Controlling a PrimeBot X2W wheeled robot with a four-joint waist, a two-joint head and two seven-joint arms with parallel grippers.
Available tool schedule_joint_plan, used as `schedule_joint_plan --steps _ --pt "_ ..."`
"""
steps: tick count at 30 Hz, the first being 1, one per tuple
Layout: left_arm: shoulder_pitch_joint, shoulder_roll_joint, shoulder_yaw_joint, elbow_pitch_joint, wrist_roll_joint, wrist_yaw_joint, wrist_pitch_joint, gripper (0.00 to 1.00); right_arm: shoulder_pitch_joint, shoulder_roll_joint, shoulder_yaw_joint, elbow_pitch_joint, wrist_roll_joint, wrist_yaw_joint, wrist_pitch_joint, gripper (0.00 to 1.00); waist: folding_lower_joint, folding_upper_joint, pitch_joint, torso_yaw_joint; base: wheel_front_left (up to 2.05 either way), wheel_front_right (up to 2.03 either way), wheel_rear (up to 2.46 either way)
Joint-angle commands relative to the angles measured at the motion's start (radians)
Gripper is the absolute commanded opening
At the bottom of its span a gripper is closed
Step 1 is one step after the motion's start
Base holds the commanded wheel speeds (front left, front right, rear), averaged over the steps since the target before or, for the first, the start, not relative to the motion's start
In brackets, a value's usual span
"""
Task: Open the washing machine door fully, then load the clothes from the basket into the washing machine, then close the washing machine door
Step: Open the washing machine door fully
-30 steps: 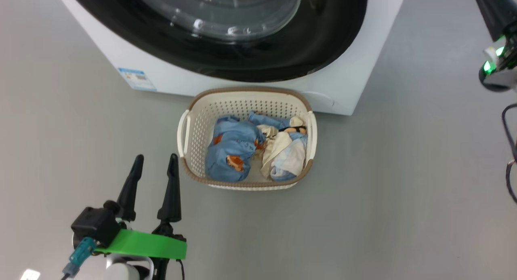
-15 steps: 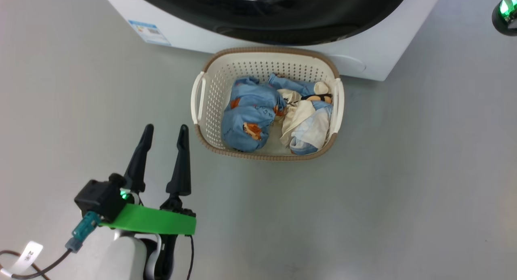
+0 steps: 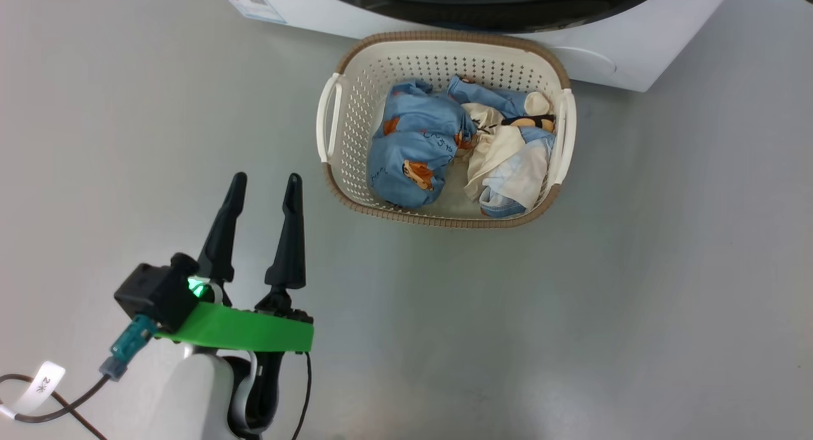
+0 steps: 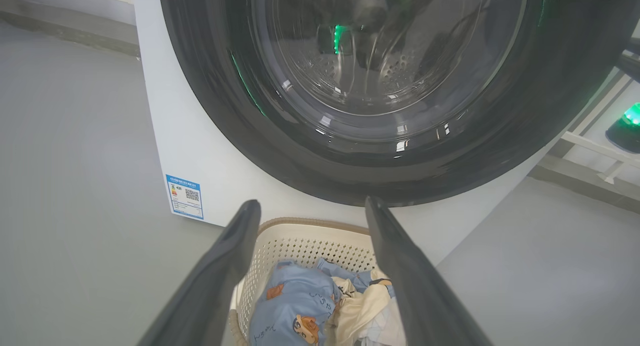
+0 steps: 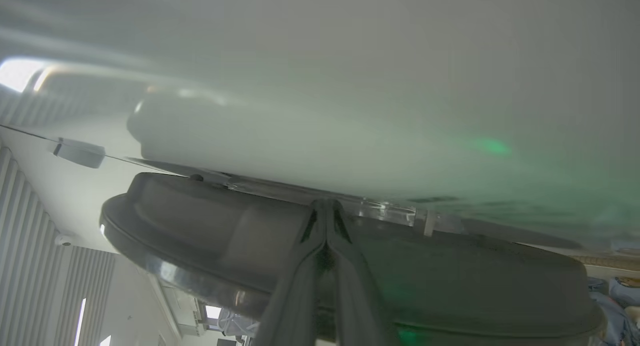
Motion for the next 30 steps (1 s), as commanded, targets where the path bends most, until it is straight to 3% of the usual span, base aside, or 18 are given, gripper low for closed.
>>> schedule_joint_plan --steps 1,13,30 --pt "-0.012 0.015 0.023 -0.030 -0.014 0.001 -0.006 1.00 -0.029 0.003 0.014 -0.017 -0.013 0.006 0.009 0.00 -0.0001 -0.0001 0.013 0.008 0.00 0.00 0.00" --pt "-0.034 0.015 0.016 -0.029 -0.037 0.001 -0.006 1.00 -0.065 0.022 0.052 0.012 -0.034 0.006 0.063 0.00 -0.0001 -0.0001 0.036 0.015 0.00 0.00 0.00" --pt "0.001 0.015 0.040 -0.012 -0.011 0.001 -0.006 1.00 0.063 0.079 0.108 -0.014 -0.029 0.006 0.148 0.00 -0.0001 -0.0001 -0.054 -0.021 0.00 0.00 0.00"
